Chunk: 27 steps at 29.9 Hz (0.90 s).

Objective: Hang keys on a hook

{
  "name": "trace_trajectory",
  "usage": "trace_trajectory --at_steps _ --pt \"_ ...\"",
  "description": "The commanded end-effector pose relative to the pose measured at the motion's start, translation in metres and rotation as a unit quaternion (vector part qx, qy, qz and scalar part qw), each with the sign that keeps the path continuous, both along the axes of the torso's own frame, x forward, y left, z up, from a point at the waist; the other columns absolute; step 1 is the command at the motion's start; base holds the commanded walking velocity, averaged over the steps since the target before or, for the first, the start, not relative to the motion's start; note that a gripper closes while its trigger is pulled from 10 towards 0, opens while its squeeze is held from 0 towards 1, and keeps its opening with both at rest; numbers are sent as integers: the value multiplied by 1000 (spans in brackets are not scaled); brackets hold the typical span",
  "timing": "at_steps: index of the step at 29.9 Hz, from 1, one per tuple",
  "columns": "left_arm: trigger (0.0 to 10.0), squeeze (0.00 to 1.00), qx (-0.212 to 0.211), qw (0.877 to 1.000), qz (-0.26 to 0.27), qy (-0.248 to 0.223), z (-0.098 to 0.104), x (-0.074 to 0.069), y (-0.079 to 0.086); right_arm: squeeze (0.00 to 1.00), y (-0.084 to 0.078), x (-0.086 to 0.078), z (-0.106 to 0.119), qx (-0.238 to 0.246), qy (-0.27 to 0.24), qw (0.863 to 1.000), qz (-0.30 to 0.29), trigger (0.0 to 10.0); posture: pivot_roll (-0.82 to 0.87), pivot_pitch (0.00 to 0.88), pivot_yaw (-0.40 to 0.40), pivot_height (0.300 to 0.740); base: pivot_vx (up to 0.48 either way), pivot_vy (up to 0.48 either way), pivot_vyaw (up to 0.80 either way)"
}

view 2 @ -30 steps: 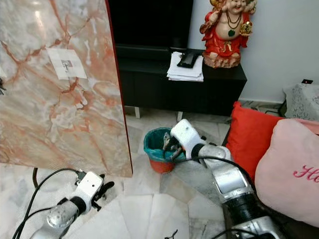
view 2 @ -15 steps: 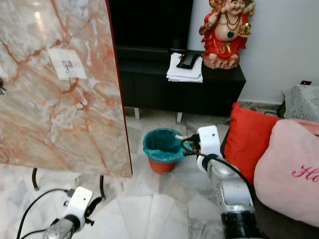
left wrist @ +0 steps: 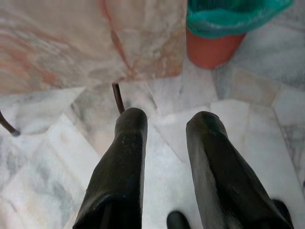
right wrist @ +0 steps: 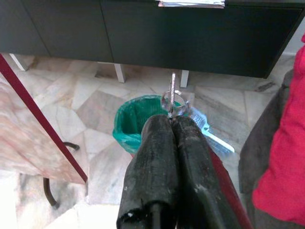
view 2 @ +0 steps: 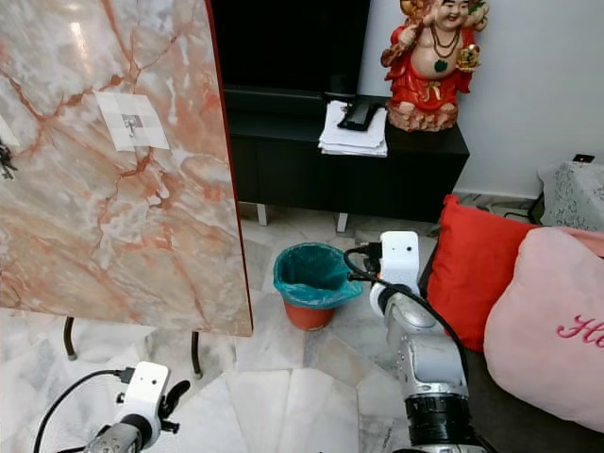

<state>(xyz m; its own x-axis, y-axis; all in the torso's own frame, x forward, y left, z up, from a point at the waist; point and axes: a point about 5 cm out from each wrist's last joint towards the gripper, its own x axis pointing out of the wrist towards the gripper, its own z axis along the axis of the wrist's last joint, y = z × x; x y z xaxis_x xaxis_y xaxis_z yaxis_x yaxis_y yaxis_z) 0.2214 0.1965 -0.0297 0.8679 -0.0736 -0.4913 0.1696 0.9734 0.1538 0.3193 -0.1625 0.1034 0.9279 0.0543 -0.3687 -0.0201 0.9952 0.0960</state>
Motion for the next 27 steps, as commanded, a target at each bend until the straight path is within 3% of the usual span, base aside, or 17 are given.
trace_trajectory --at_steps 1,27 --pt "10000 0 4 1000 7 8 -2 -3 5 0 4 4 4 6 -10 1000 2 10000 -7 0 -51 740 0 480 0" --pt "10000 0 1 1000 8 -11 7 7 10 0 9 12 11 14 -25 999 -20 10000 4 0 -54 740 0 480 0"
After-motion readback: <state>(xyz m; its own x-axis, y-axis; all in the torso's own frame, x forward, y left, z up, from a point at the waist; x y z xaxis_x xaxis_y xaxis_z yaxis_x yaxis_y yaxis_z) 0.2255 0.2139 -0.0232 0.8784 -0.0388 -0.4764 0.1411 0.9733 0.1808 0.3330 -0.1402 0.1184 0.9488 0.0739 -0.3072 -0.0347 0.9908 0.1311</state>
